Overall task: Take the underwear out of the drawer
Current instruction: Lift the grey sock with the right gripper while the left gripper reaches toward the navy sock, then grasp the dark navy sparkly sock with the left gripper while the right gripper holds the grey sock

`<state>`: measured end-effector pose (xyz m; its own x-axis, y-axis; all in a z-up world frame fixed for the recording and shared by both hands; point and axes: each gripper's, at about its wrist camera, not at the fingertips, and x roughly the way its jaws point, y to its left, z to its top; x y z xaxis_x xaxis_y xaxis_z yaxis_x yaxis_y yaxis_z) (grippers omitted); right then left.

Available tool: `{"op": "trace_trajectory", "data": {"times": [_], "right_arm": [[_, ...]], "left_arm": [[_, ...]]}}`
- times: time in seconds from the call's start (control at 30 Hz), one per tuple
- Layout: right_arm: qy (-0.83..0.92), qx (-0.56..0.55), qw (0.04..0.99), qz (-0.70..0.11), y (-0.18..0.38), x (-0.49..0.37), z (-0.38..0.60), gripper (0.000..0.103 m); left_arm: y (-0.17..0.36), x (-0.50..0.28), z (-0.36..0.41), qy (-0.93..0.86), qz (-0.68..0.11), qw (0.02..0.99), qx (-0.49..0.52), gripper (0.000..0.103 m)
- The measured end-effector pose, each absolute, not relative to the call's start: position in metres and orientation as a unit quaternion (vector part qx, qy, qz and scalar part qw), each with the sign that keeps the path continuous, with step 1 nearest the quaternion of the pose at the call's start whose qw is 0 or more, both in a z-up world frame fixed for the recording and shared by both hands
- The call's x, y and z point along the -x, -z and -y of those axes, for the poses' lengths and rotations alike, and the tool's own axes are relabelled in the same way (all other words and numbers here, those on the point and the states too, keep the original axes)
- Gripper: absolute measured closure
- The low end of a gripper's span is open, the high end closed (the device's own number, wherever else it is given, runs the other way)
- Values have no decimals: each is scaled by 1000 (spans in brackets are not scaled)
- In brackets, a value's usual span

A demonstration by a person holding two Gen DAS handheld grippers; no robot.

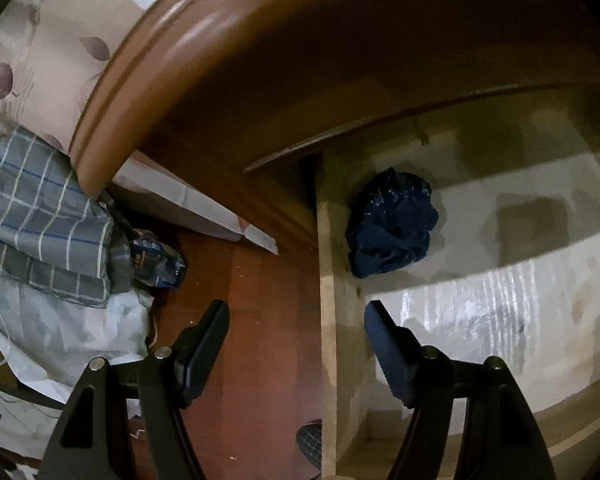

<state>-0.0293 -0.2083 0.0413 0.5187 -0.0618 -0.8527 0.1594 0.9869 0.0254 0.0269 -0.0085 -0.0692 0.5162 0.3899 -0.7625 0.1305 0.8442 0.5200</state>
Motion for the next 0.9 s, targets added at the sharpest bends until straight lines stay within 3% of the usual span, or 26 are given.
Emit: {"op": "trace_trajectory", "data": {"times": [0.9], "right_arm": [[51,-92,875,-472,-52,34,223,85]], "left_arm": [[115,-34,68,33,-419,755,-504,31]]}}
